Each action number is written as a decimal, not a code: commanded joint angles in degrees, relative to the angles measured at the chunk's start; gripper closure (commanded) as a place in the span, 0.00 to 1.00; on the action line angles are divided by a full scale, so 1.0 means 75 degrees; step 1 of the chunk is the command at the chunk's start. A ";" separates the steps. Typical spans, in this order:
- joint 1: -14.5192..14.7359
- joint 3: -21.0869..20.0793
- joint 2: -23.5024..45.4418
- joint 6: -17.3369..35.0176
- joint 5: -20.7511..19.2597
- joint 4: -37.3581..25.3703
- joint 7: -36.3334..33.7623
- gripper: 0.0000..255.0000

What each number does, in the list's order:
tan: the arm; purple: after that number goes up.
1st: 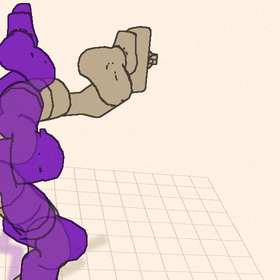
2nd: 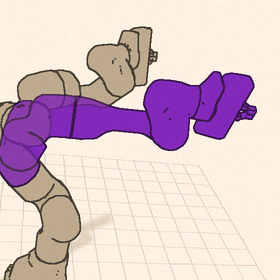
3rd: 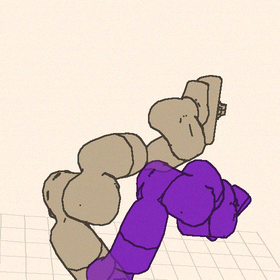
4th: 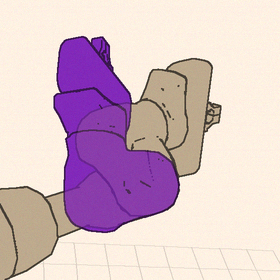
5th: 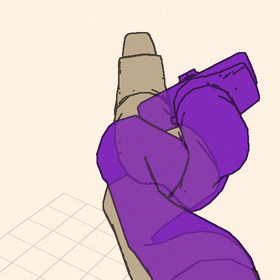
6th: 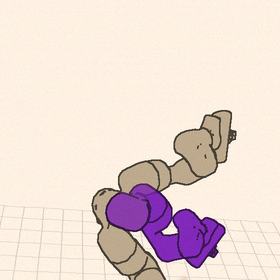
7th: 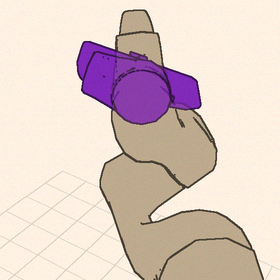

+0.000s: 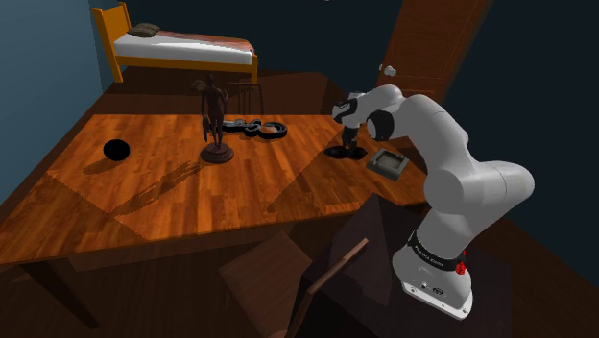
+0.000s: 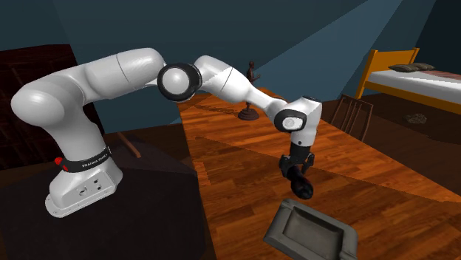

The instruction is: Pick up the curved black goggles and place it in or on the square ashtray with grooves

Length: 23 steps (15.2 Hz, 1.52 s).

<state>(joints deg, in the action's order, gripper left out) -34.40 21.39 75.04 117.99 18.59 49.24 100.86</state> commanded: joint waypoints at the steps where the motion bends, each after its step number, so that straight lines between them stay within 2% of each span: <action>1: 0.0002 -0.0027 0.0028 -0.0266 -0.0014 0.0049 0.0001 0.00; 2: -0.0014 -0.0026 0.0071 -0.0353 -0.0024 -0.0088 -0.0029 1.00; 10: -0.0060 -0.0028 0.0171 -0.0462 -0.0036 -0.0310 -0.0059 1.00; 11: 0.0004 -0.0027 0.0022 -0.0262 -0.0014 0.0059 0.0003 1.00; 13: 0.0050 -0.0003 -0.0187 -0.0291 -0.0021 0.0250 0.0029 1.00; 23: 0.0222 0.0125 -0.1079 -0.0579 -0.0090 0.0890 0.0114 1.00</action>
<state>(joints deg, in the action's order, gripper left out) -32.81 22.21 67.63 113.87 17.97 55.47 101.60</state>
